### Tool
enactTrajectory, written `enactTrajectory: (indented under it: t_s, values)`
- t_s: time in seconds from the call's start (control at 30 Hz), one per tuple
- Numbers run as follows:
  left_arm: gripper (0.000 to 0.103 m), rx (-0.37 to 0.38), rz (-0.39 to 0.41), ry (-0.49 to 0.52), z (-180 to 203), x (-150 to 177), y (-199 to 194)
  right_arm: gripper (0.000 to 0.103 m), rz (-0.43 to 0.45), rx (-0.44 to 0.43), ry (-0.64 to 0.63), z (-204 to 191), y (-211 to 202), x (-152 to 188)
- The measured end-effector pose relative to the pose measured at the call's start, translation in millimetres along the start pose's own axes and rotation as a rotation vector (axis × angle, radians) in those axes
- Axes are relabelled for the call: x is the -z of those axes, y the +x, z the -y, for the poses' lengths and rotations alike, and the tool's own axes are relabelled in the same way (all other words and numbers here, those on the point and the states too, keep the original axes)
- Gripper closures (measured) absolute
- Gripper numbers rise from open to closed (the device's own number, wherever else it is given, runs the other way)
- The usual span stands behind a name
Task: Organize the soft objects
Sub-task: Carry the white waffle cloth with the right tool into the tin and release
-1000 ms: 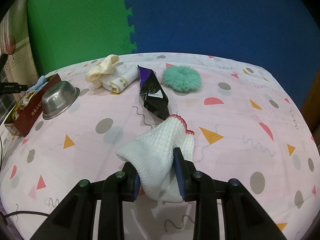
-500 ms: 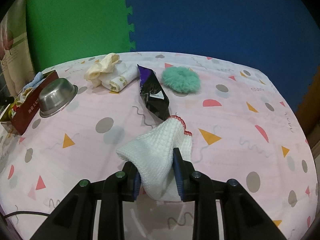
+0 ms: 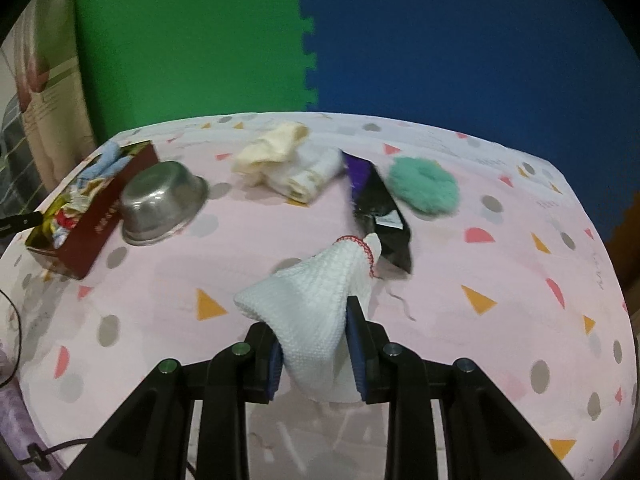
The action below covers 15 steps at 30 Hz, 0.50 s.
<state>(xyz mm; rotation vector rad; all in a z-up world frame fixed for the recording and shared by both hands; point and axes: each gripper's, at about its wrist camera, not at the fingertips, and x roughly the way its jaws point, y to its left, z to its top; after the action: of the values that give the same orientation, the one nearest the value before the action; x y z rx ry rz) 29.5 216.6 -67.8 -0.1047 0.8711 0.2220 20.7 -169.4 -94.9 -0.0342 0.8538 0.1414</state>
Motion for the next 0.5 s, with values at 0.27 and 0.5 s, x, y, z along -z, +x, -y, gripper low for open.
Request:
enactTrajectory:
  t_s: [0.27,0.5]
  values:
    - [0.038,-0.03,0.012,-0.003,-4,0,1,0.075,0.003,-0.058,-0.056,-39,-2,-15]
    - [0.037,-0.033,0.019,-0.033,-11,-2,1,0.075,0.012,-0.126,-0.101,-71,-5,-27]
